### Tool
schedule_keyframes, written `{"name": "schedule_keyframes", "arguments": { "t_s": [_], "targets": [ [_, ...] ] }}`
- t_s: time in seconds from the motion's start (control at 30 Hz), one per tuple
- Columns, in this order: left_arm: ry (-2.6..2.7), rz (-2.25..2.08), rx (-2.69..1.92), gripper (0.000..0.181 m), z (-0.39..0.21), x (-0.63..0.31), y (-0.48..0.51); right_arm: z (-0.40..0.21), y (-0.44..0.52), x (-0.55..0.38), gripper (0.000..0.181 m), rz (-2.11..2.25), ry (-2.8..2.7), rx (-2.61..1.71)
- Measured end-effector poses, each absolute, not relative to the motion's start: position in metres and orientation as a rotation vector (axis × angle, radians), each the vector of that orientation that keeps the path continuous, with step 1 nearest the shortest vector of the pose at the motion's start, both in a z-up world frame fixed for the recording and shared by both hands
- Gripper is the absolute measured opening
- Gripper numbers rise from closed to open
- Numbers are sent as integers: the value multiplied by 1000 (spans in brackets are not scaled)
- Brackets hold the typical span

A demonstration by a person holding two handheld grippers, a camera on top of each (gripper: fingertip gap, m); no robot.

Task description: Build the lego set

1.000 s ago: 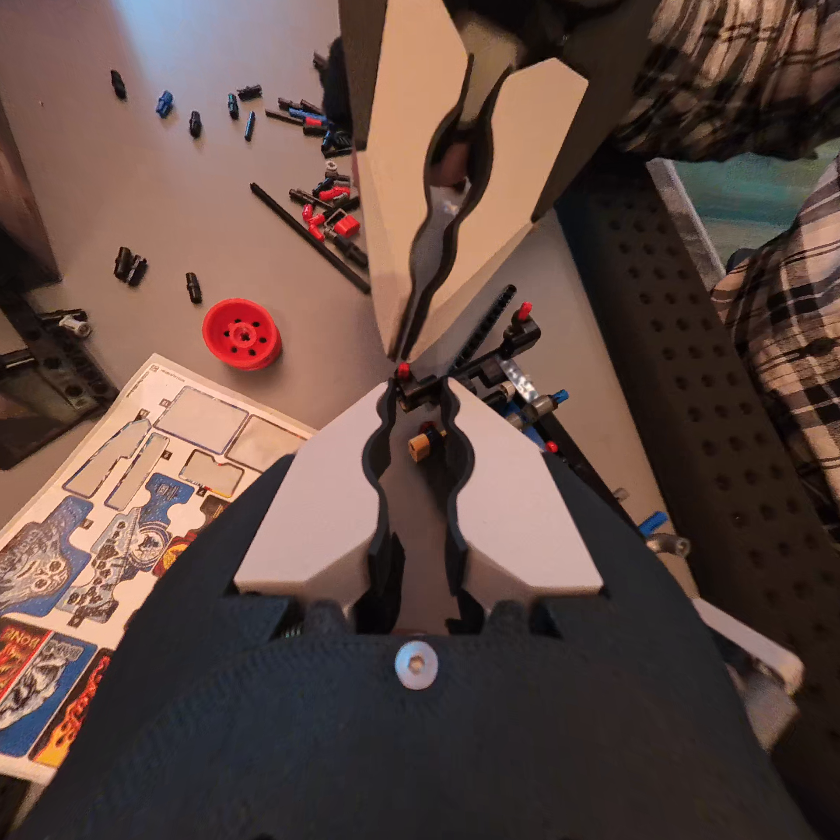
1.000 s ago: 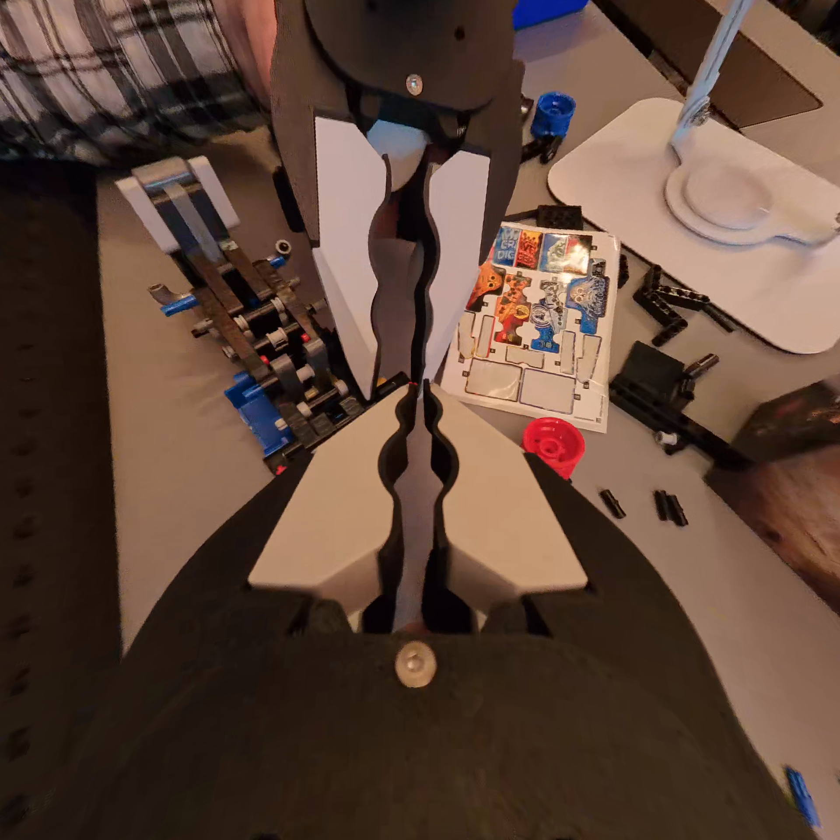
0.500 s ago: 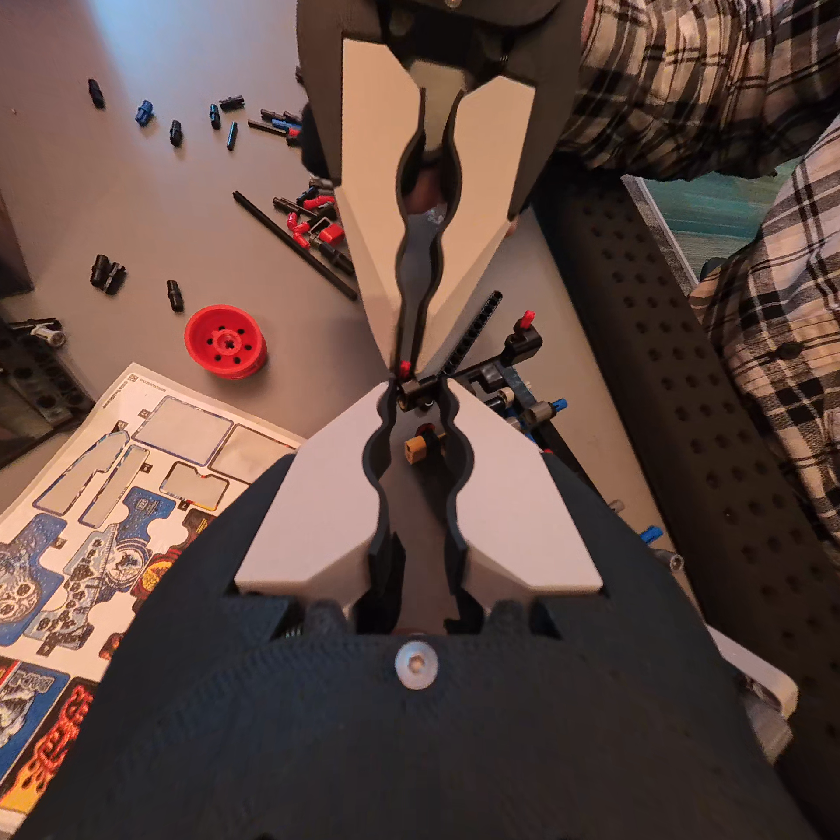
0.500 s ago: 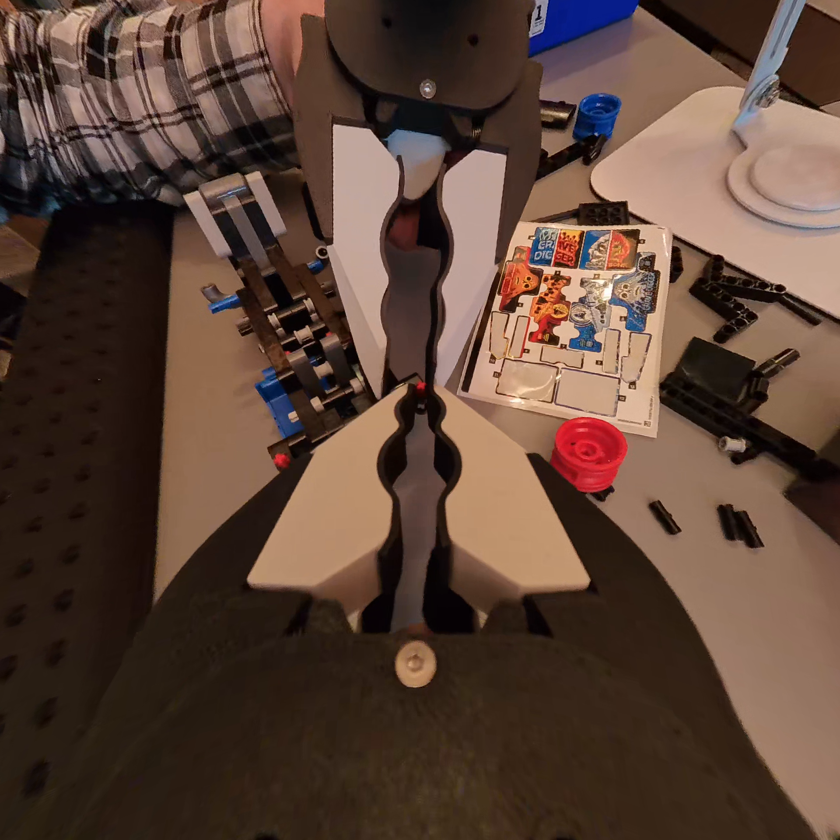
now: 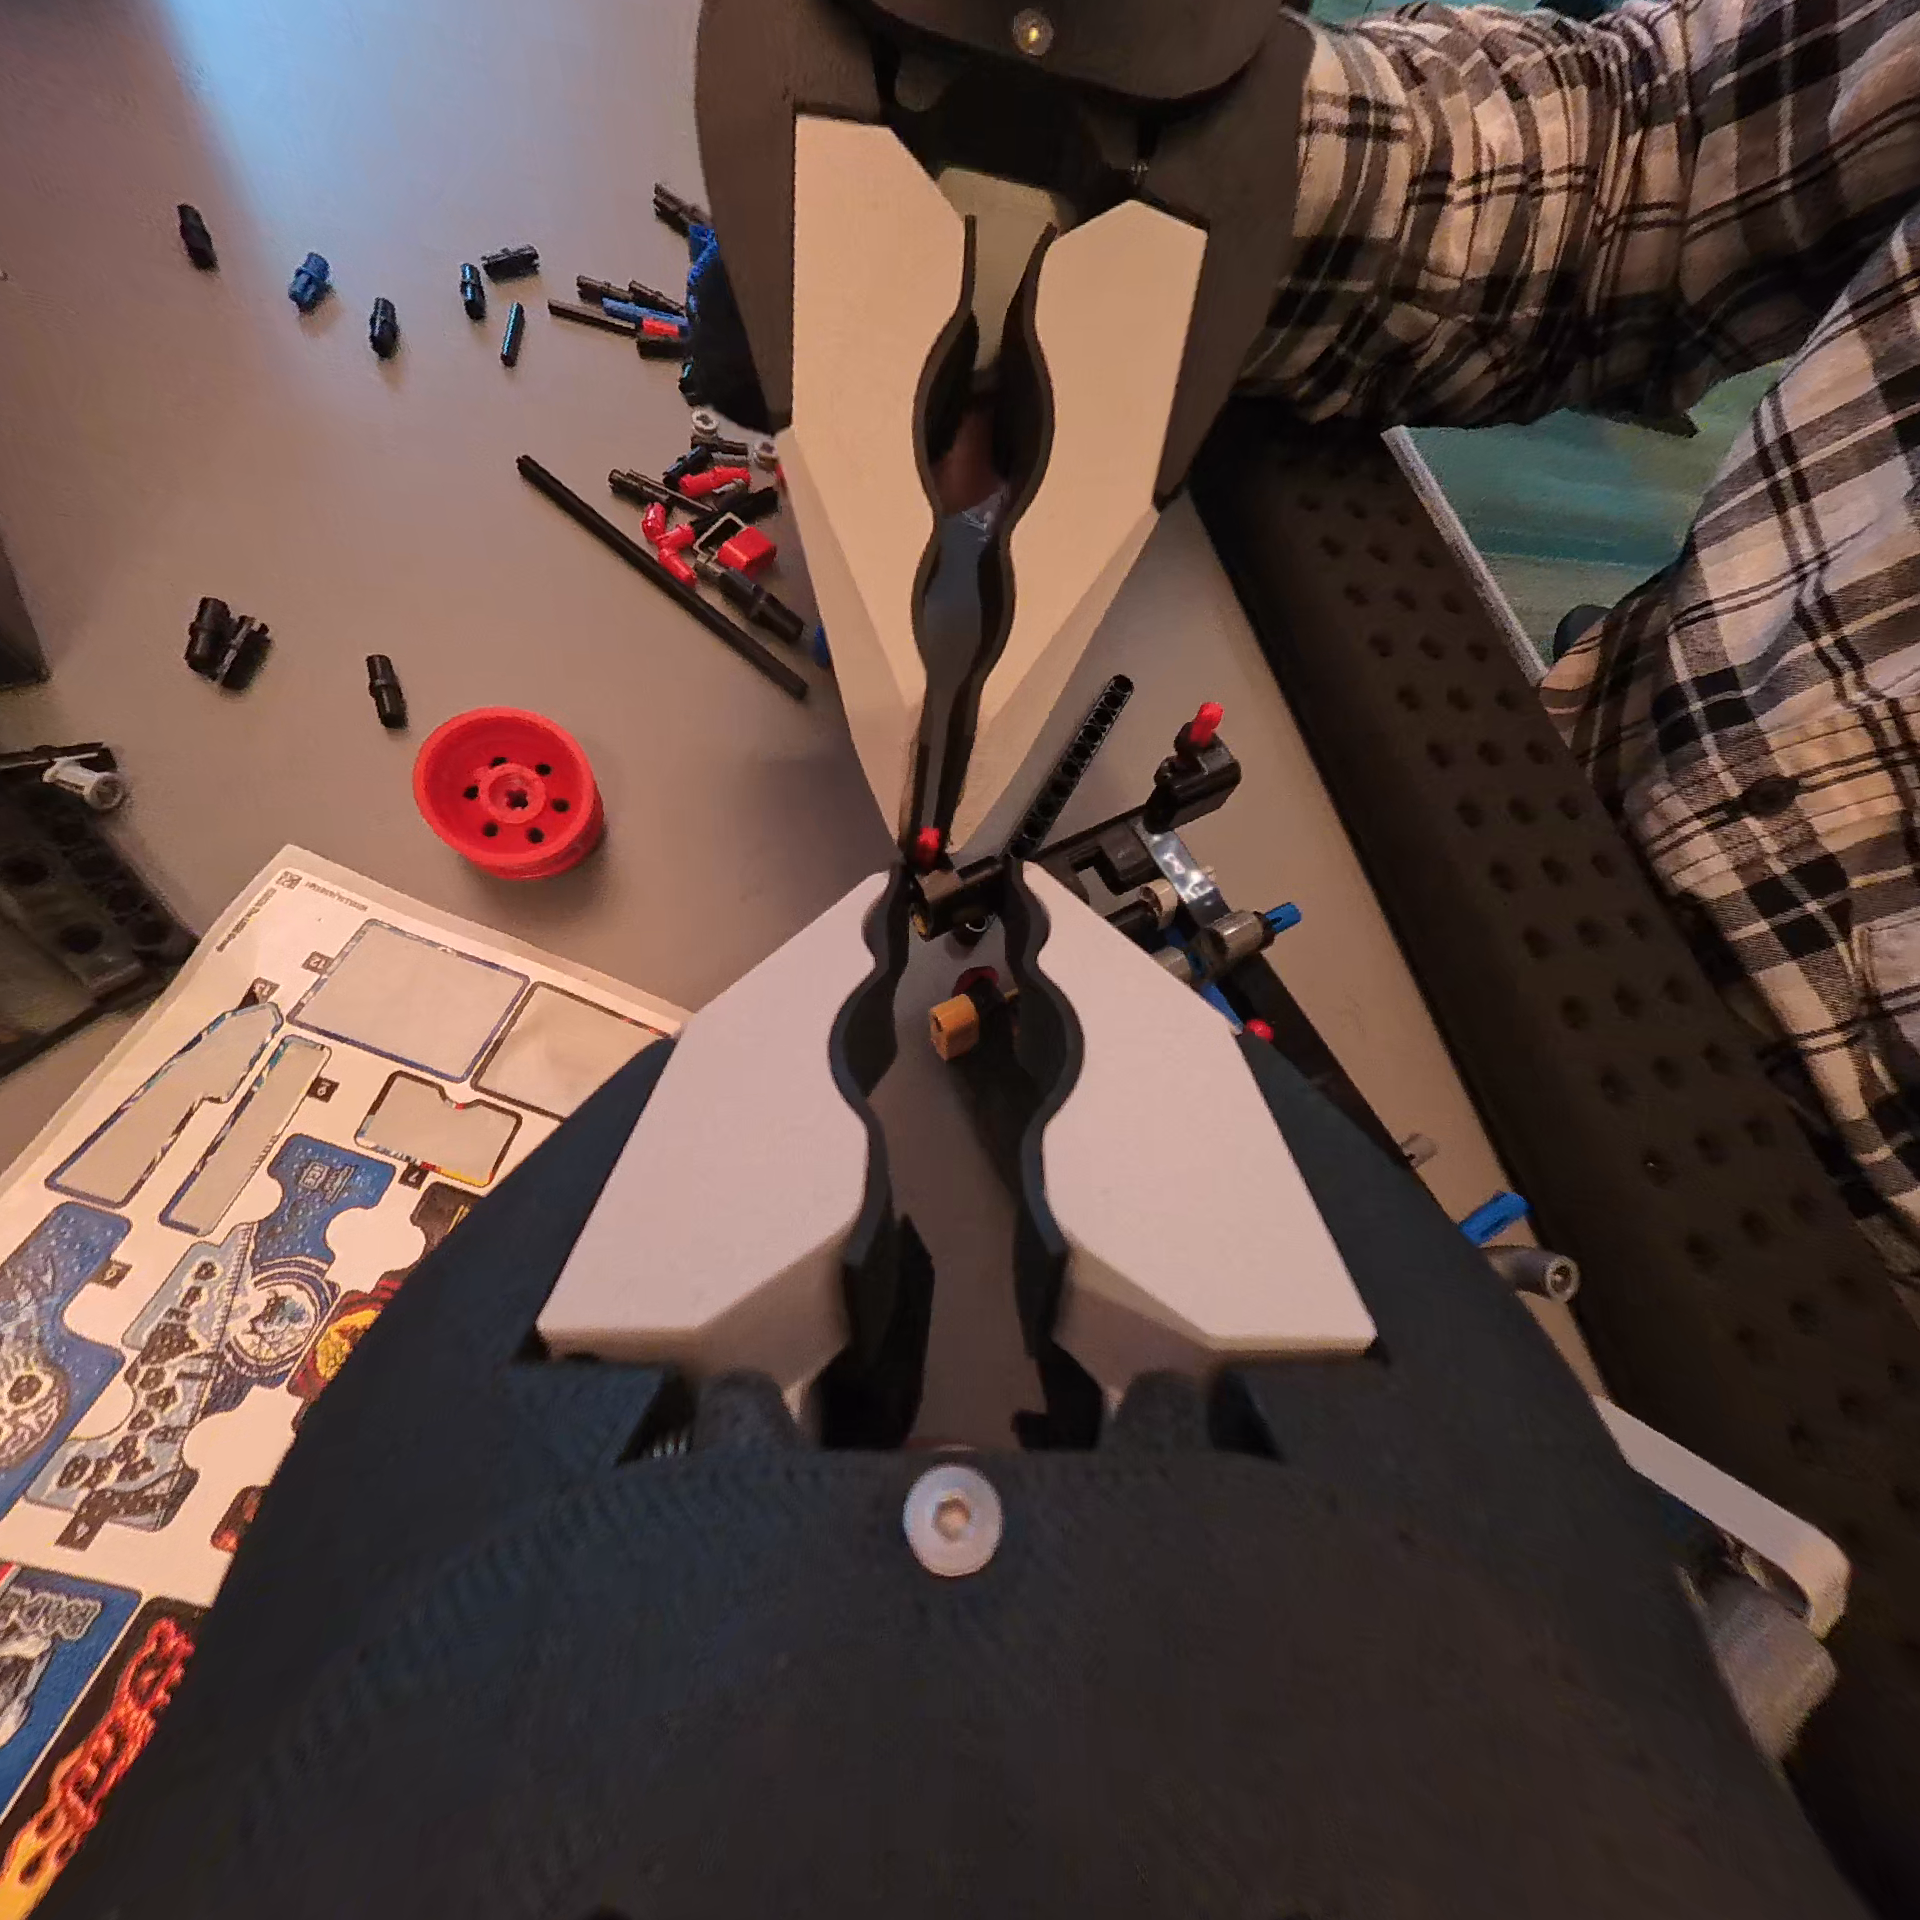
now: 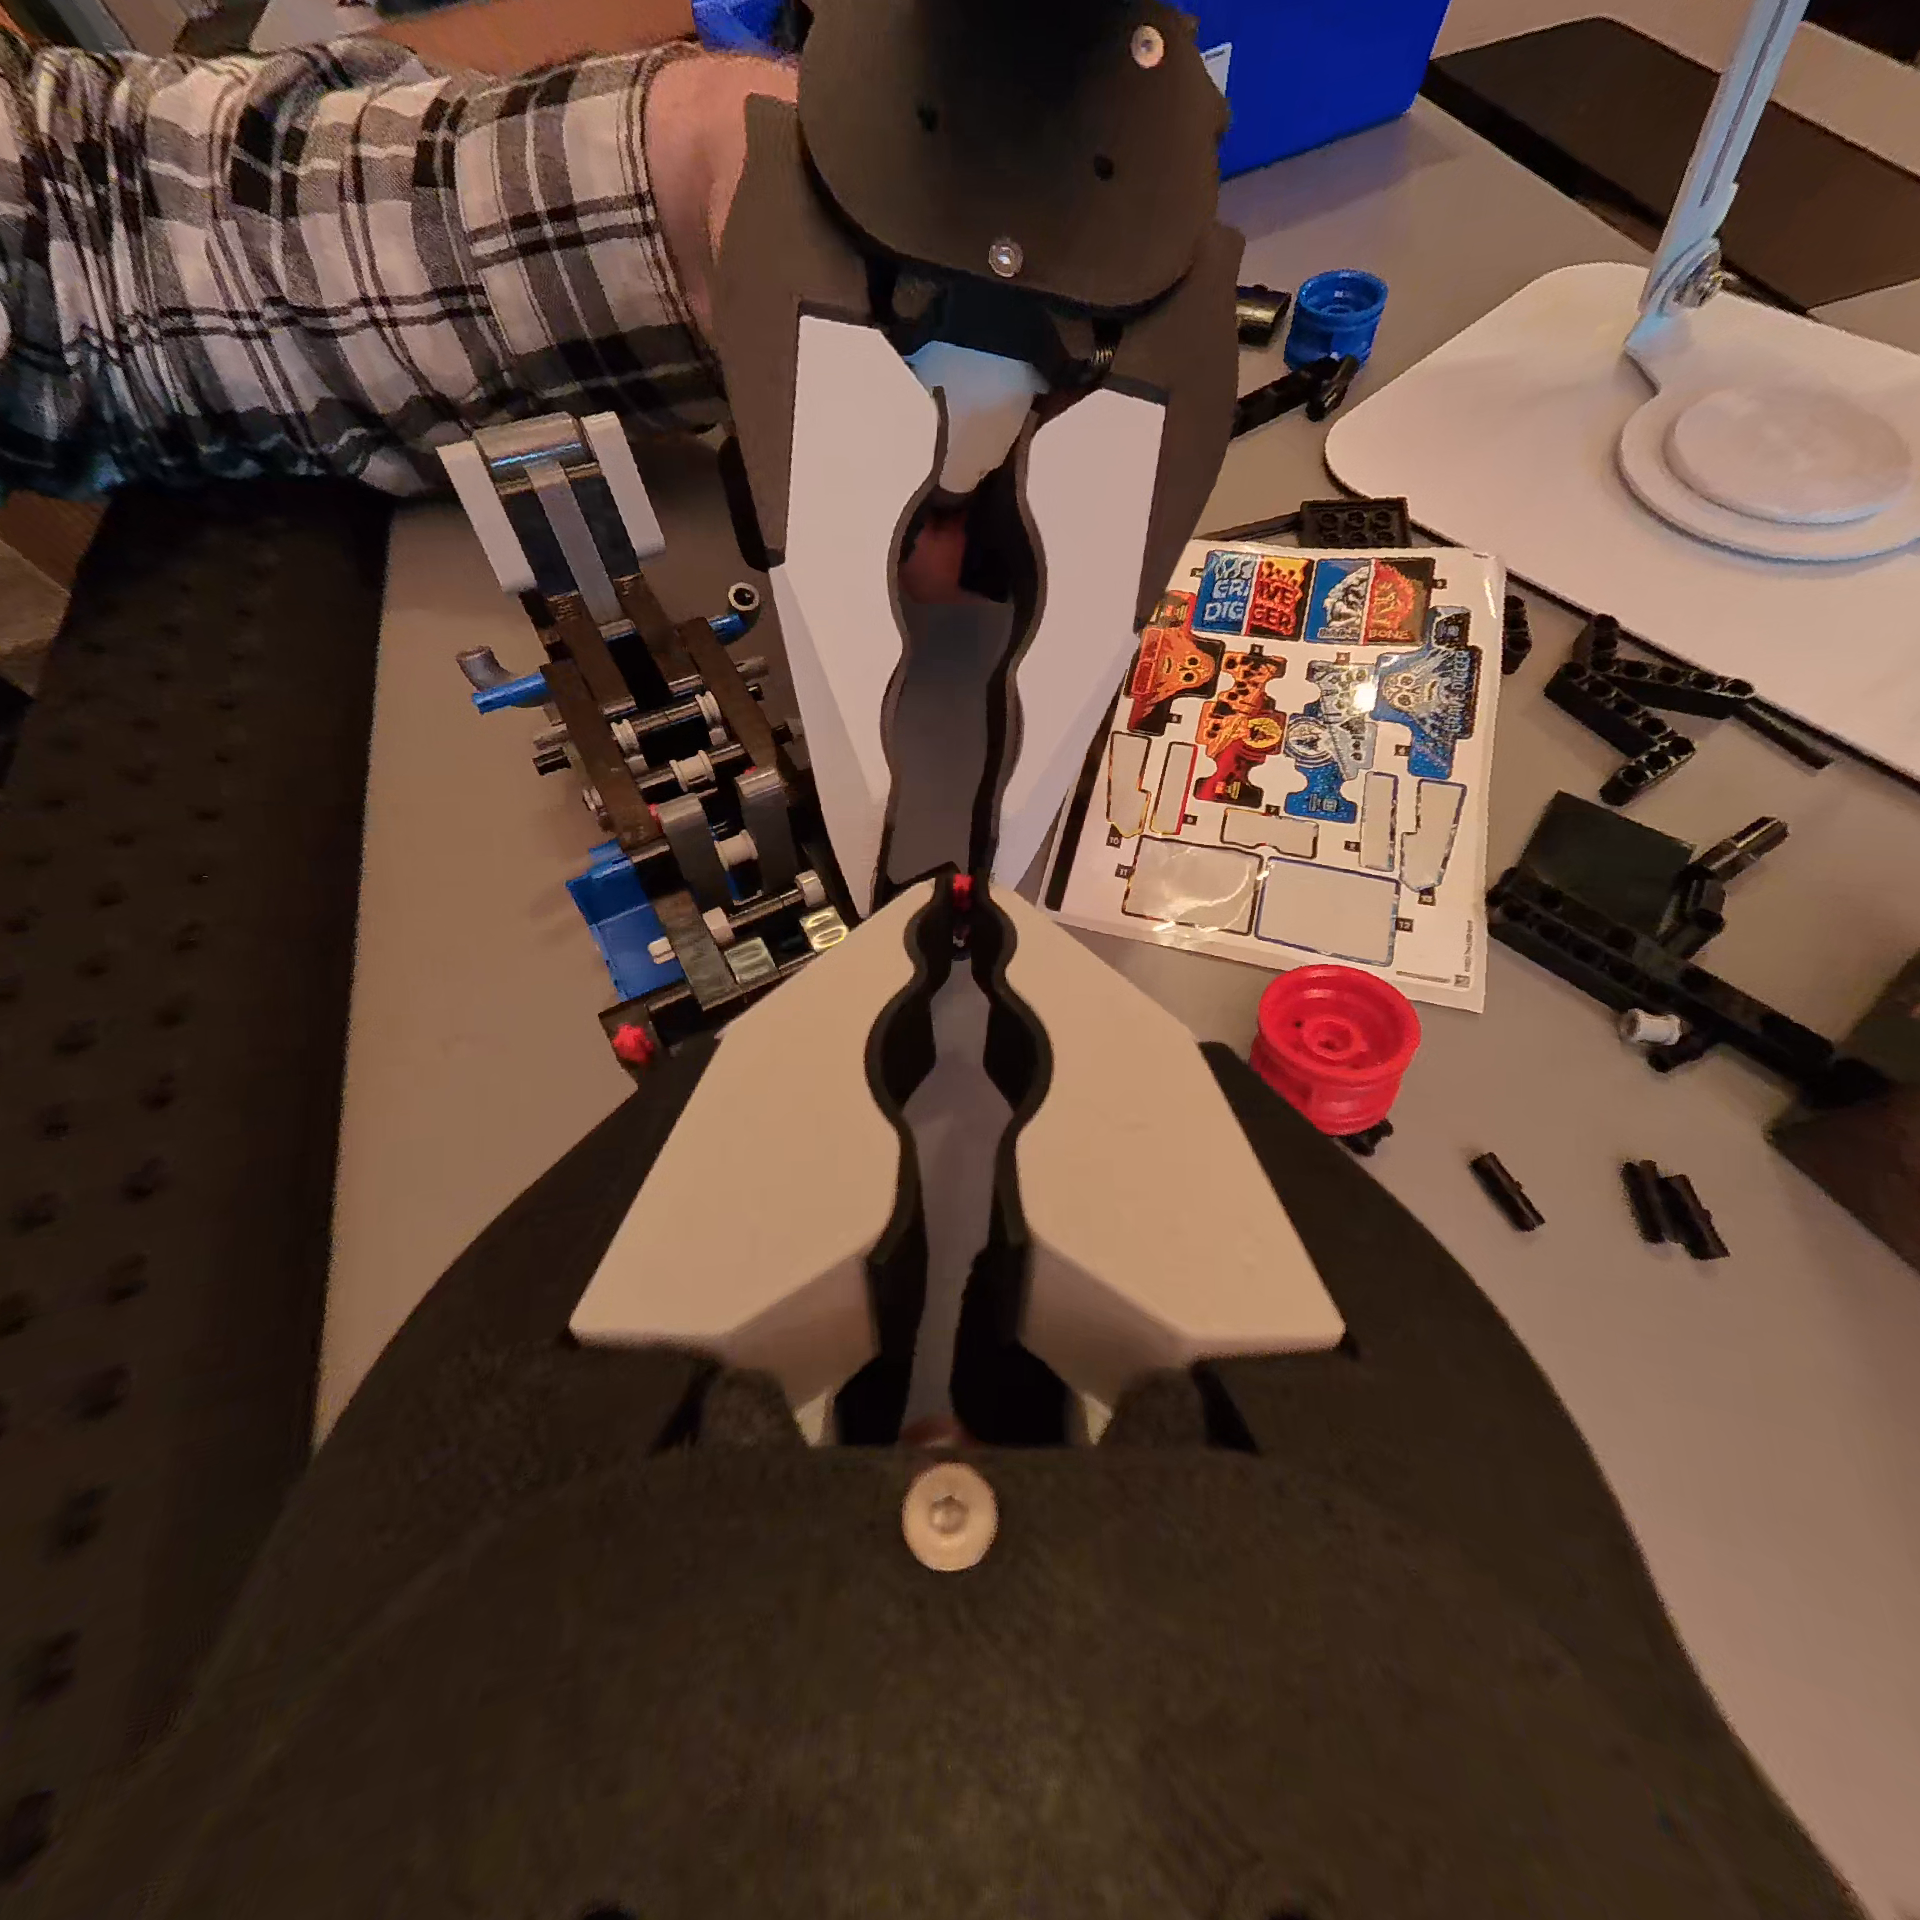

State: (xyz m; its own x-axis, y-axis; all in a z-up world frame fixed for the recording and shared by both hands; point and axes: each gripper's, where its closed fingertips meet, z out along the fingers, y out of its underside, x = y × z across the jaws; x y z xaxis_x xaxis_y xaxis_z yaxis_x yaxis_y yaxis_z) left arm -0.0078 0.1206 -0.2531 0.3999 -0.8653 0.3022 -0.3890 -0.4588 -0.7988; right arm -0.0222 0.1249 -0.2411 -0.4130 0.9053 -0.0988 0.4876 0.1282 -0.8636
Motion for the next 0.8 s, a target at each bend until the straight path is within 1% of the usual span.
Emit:
{"name": "schedule_keyframes", "arguments": {
  "t_s": [0.13, 0.3, 0.47, 0.57, 0.8],
  "targets": [
    [1043, -1072, -2000, 16, -249, -6, 116, -235, 120, -20, 0, 1272, -1964, -1271],
    [935, -1270, -1936, 18, -236, -6, 116, -228, 117, -17, 0, 1217, -1974, -1127],
    [908, -1332, -1928, 17, -233, -4, 115, -224, 115, -16, 0, 1159, -1964, -1043],
    [871, -1370, -1898, 10, -227, -4, 117, -220, 115, -17, 0, 1131, -1948, -1013],
    [866, -1389, -1857, 9, -223, -5, 116, -215, 115, -17, 0, 1154, -1923, -1018]
  ]
}}
